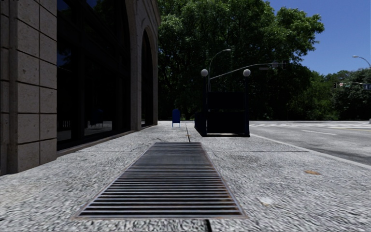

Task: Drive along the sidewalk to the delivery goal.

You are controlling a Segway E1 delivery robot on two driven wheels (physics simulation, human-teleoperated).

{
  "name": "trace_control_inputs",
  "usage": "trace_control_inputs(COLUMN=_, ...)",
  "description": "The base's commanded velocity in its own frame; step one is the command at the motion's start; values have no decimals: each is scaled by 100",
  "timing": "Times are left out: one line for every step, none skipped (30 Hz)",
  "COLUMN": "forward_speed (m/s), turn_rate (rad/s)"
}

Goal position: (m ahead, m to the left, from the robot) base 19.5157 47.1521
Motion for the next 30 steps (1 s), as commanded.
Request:
trace_control_inputs(forward_speed=200, turn_rate=20)
trace_control_inputs(forward_speed=200, turn_rate=21)
trace_control_inputs(forward_speed=200, turn_rate=21)
trace_control_inputs(forward_speed=200, turn_rate=21)
trace_control_inputs(forward_speed=200, turn_rate=21)
trace_control_inputs(forward_speed=200, turn_rate=23)
trace_control_inputs(forward_speed=200, turn_rate=25)
trace_control_inputs(forward_speed=200, turn_rate=26)
trace_control_inputs(forward_speed=200, turn_rate=26)
trace_control_inputs(forward_speed=200, turn_rate=26)
trace_control_inputs(forward_speed=200, turn_rate=28)
trace_control_inputs(forward_speed=200, turn_rate=31)
trace_control_inputs(forward_speed=200, turn_rate=32)
trace_control_inputs(forward_speed=200, turn_rate=32)
trace_control_inputs(forward_speed=200, turn_rate=32)
trace_control_inputs(forward_speed=200, turn_rate=32)
trace_control_inputs(forward_speed=200, turn_rate=32)
trace_control_inputs(forward_speed=200, turn_rate=32)
trace_control_inputs(forward_speed=200, turn_rate=32)
trace_control_inputs(forward_speed=200, turn_rate=32)
trace_control_inputs(forward_speed=200, turn_rate=32)
trace_control_inputs(forward_speed=200, turn_rate=32)
trace_control_inputs(forward_speed=200, turn_rate=32)
trace_control_inputs(forward_speed=200, turn_rate=32)
trace_control_inputs(forward_speed=200, turn_rate=32)
trace_control_inputs(forward_speed=200, turn_rate=32)
trace_control_inputs(forward_speed=200, turn_rate=32)
trace_control_inputs(forward_speed=200, turn_rate=32)
trace_control_inputs(forward_speed=200, turn_rate=32)
trace_control_inputs(forward_speed=200, turn_rate=27)
